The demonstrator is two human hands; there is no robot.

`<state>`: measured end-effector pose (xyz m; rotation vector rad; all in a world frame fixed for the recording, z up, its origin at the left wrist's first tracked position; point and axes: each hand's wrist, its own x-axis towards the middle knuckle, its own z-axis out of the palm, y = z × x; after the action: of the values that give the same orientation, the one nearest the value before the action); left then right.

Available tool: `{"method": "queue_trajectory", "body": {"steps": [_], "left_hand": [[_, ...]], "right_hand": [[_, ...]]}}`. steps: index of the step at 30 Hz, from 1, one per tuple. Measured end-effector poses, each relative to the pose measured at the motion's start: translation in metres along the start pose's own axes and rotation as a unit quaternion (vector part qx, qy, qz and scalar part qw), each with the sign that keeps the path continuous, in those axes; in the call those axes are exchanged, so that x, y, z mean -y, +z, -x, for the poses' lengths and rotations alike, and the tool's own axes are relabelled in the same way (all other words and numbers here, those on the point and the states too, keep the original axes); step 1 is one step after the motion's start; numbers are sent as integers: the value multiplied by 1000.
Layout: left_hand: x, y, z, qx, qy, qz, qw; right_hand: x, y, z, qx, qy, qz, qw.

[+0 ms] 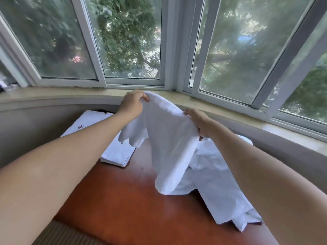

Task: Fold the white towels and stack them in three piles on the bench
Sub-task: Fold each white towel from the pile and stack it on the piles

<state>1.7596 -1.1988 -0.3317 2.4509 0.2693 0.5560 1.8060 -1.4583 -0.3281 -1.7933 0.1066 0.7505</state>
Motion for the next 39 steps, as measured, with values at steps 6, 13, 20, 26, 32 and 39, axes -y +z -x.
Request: {"method": "queue_trajectory", "body": {"steps": [6, 13, 20, 26, 32, 39], "left_hand": [[63, 28, 17, 132, -66, -120, 982], [160, 115, 127, 414, -257, -112, 866], [211, 174, 183, 400, -399, 22, 825], [227, 219, 188, 335, -432, 111, 830], [230, 239, 175, 353, -449, 154, 807], [279, 172, 179, 440, -550, 14, 710]], "right_hand": [[-41, 19, -47, 78, 38, 135, 987], [-183, 55, -87, 234, 196, 507, 806], [-239, 90, -140, 160, 145, 423, 880], [-291, 116, -174, 19, 182, 236, 954], [-307, 132, -186, 49, 162, 202, 965], [-278, 172, -176, 339, 146, 313, 875]]}}
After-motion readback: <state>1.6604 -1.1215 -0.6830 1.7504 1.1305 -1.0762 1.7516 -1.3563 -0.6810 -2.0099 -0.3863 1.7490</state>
